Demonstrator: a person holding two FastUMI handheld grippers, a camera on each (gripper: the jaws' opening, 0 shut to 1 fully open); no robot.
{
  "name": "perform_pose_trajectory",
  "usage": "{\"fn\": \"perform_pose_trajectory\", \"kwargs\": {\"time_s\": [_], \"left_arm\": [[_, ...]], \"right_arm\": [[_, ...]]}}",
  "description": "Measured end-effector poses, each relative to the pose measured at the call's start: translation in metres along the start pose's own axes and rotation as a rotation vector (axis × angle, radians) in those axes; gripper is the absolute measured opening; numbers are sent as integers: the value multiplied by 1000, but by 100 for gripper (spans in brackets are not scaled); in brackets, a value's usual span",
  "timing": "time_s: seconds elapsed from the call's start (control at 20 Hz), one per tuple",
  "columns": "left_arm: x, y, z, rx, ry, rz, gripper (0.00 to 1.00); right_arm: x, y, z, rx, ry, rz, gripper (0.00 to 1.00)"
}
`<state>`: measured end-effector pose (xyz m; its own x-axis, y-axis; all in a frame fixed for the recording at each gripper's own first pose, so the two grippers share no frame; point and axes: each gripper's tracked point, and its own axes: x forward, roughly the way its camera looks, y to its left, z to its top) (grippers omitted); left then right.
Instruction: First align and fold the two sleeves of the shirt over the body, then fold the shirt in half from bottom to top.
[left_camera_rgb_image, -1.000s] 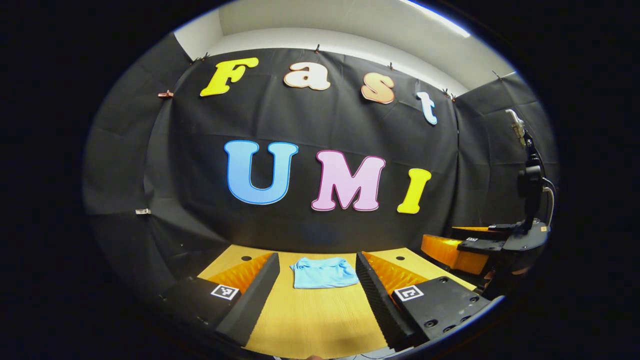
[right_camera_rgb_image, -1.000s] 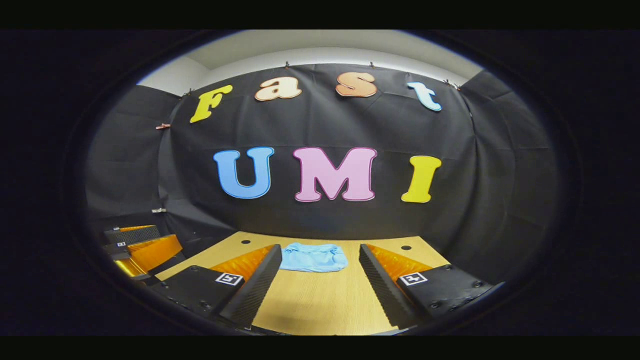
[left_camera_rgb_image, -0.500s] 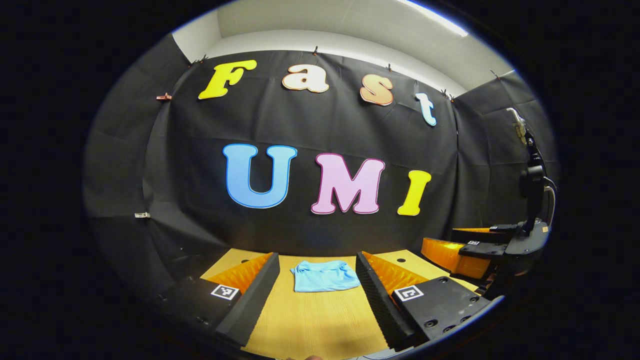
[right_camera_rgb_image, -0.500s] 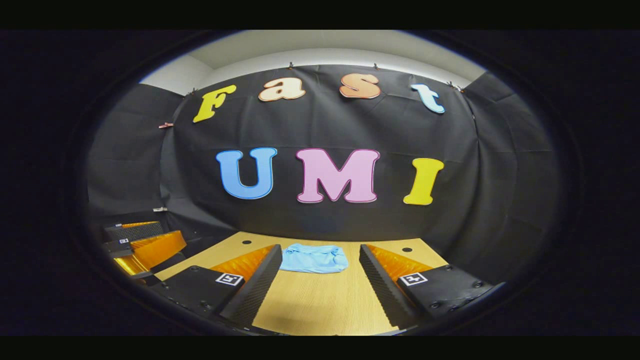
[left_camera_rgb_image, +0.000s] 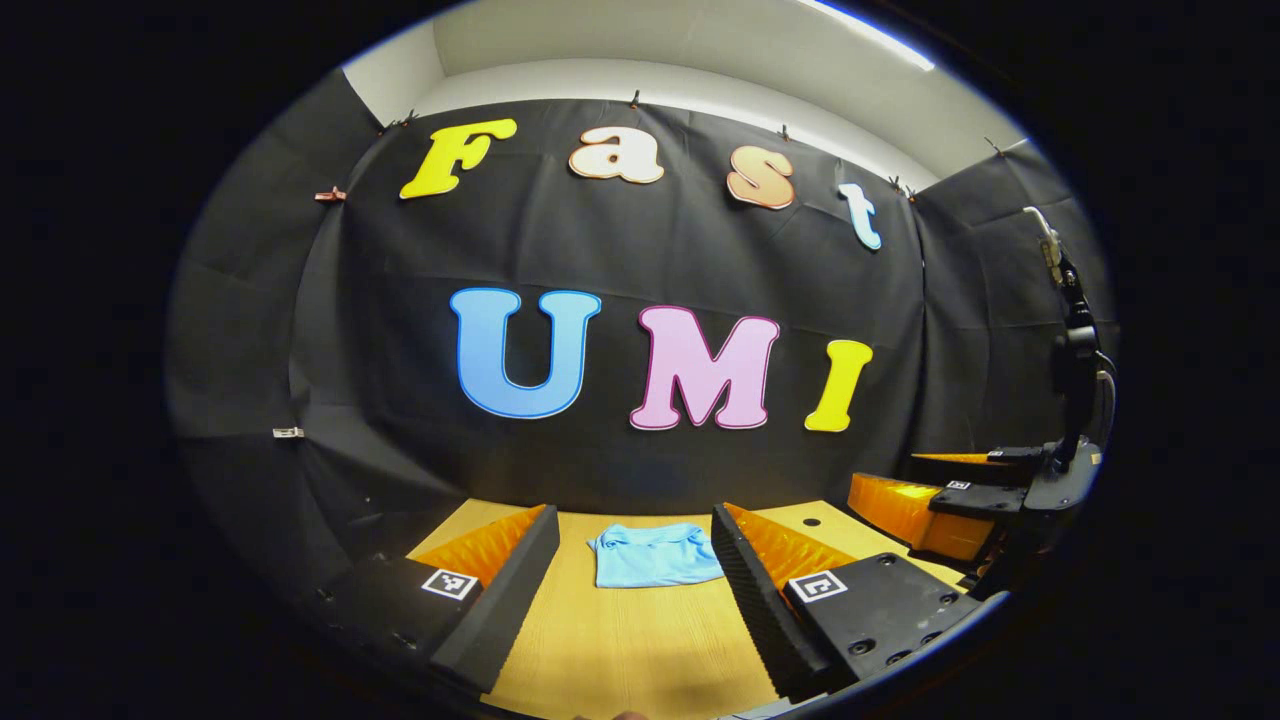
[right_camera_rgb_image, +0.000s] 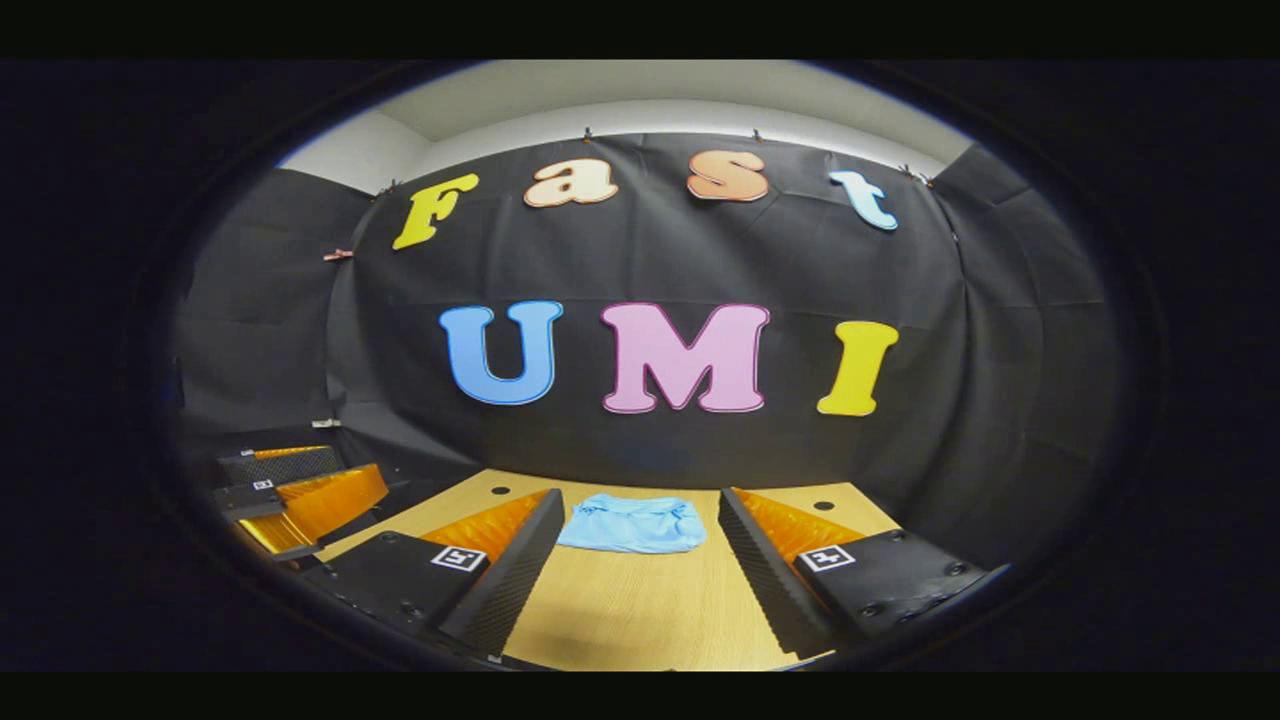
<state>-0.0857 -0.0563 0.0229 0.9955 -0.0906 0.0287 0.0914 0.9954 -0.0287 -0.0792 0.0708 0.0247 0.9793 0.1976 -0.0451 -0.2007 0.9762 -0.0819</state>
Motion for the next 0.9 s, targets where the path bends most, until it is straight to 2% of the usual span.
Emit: {"fn": "perform_pose_trajectory", "kwargs": {"time_s": [0.4, 0.9], "left_arm": [[5, -3, 2, 13, 4, 6, 97], [6, 0, 0, 33, 11, 22, 97]], "right_arm": [[11, -2, 0, -31, 2, 12, 95], [22, 6, -3, -19, 6, 27, 97]]}}
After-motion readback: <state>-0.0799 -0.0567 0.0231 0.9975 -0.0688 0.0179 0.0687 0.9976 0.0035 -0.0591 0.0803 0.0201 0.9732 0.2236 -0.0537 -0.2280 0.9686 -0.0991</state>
